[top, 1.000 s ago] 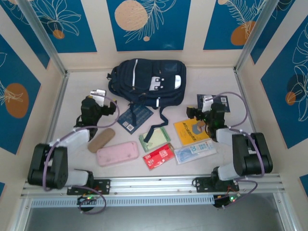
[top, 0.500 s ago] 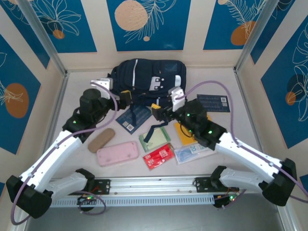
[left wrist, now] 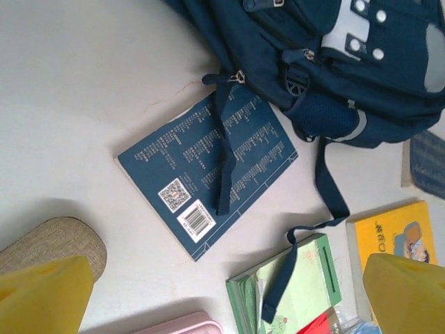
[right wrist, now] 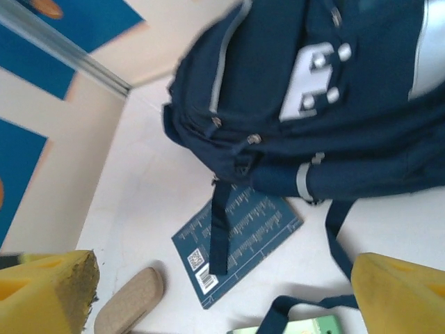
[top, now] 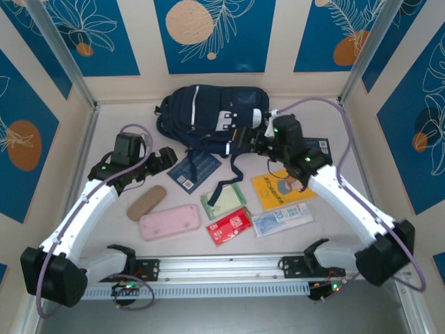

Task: Pack the student bag
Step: Unzip the student bag at the top-center of the table.

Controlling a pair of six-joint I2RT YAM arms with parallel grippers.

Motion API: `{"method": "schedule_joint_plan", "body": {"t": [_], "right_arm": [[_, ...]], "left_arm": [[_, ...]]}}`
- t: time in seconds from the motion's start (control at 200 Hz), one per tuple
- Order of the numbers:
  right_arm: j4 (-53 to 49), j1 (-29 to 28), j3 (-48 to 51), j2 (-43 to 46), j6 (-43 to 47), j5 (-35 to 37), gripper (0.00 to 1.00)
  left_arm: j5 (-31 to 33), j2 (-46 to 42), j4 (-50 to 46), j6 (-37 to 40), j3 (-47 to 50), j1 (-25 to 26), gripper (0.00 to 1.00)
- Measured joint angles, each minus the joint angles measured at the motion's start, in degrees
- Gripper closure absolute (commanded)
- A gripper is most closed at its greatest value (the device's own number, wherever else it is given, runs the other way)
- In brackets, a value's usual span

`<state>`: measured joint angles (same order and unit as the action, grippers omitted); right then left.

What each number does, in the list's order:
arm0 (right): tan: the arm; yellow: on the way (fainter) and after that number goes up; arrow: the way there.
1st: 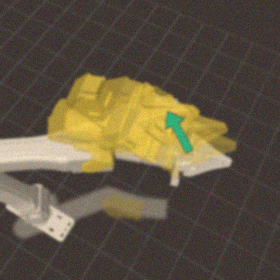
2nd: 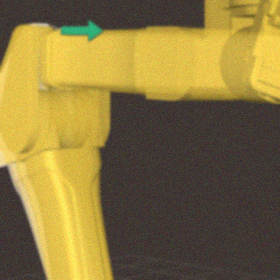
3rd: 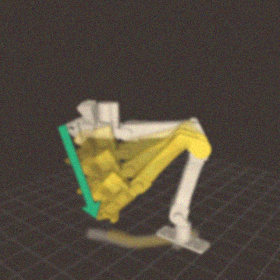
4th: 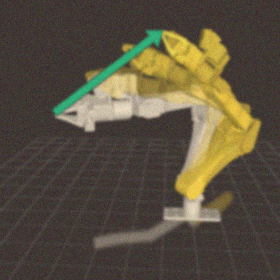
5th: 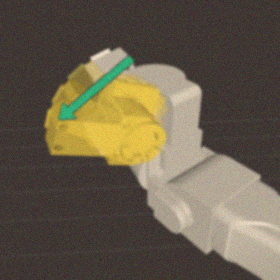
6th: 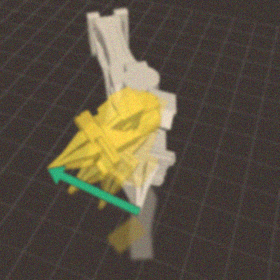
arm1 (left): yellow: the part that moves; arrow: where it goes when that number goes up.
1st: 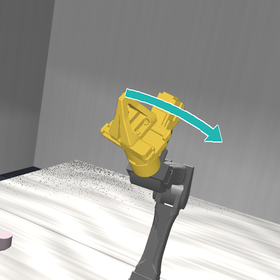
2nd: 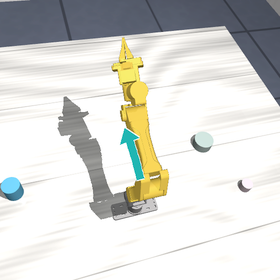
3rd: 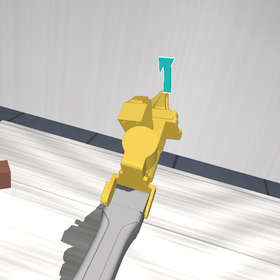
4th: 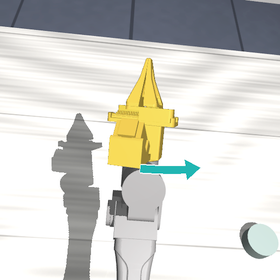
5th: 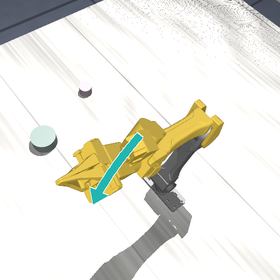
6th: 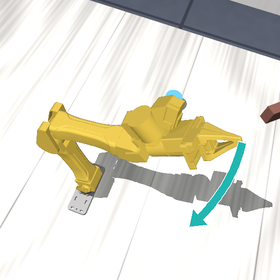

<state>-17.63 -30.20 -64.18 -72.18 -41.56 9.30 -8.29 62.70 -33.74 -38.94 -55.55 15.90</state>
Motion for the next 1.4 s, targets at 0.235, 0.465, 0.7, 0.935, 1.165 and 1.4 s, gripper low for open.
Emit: {"method": "schedule_joint_plan", "body": {"t": [0.235,0.465,0.7,0.935,1.165,1.4], "right_arm": [[-0.1,-1.8,-3.3,-16.9,-22.5,-0.8,0.51],[3.7,-2.6,-6.9,-29.7,-41.8,-2.0,0.32],[3.5,-0.9,-16.3,-39.3,-50.3,-0.5,0.30],[-0.7,2.8,-20.5,-44.9,-52.8,0.5,0.64],[-2.6,4.7,-21.2,-45.3,-52.5,-0.5,1.00],[-2.8,8.8,-17.6,-38.1,-50.9,-4.9,1.00]], "left_arm": [[1.7,-2.4,0.2,-1.9,0.6,0.0,0.00],[5.6,-2.2,-2.7,-2.1,1.5,0.0,0.00],[6.5,-2.1,-3.4,-2.5,1.5,0.0,0.05],[6.7,-1.7,-3.4,-2.8,1.5,0.0,0.07],[5.7,-1.0,-2.4,-3.2,1.9,0.0,0.12],[4.5,-1.3,4.5,-0.3,5.6,8.5,0.19]]}}
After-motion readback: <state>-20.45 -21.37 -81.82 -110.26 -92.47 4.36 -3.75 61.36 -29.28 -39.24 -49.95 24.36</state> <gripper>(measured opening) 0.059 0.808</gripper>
